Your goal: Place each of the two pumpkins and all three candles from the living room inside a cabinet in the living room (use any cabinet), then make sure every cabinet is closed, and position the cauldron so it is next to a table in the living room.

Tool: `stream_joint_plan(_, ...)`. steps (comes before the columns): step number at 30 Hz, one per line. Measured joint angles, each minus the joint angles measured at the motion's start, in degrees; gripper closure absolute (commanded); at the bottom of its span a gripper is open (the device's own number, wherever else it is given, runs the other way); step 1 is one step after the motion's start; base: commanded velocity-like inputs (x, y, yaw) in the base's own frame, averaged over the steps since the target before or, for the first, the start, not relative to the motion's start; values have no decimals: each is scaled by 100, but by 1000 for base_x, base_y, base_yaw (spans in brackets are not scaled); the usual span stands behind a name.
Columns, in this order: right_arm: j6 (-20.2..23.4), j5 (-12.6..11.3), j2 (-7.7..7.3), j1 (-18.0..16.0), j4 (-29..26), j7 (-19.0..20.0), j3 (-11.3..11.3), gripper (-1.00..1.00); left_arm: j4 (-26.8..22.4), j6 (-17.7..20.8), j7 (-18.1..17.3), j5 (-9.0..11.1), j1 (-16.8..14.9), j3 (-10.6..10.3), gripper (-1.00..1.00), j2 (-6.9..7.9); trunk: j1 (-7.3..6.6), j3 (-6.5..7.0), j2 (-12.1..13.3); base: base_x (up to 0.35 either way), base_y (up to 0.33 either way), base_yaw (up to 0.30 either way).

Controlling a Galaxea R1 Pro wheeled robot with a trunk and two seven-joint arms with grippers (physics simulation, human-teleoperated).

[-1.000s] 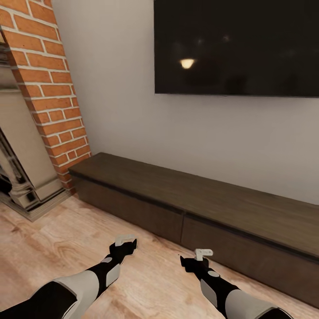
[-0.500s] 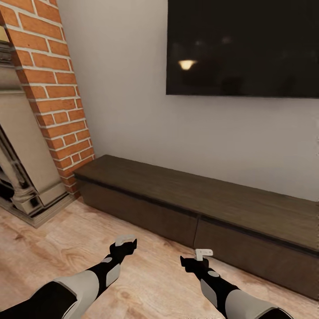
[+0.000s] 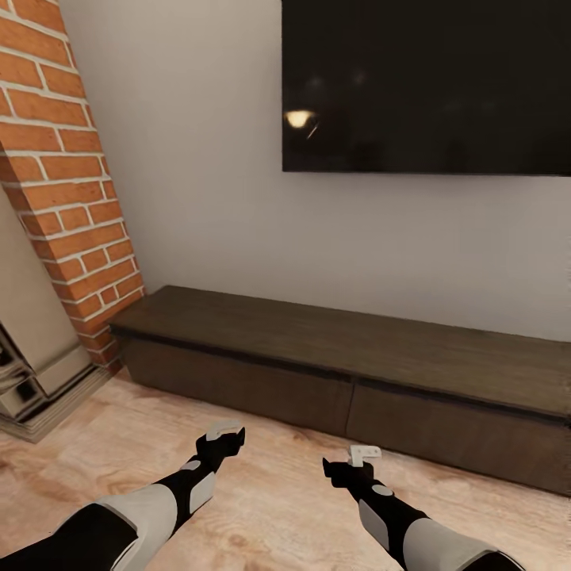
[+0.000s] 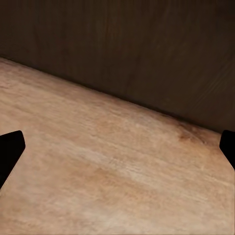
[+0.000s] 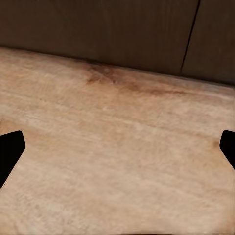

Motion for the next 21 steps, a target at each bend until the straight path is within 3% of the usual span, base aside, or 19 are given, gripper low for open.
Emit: stream_joint_plan(21, 1, 0, 0, 0, 1, 0, 0, -100, 0, -1, 0, 1, 0, -2, -100, -1, 0, 112, 0, 0, 338, -250)
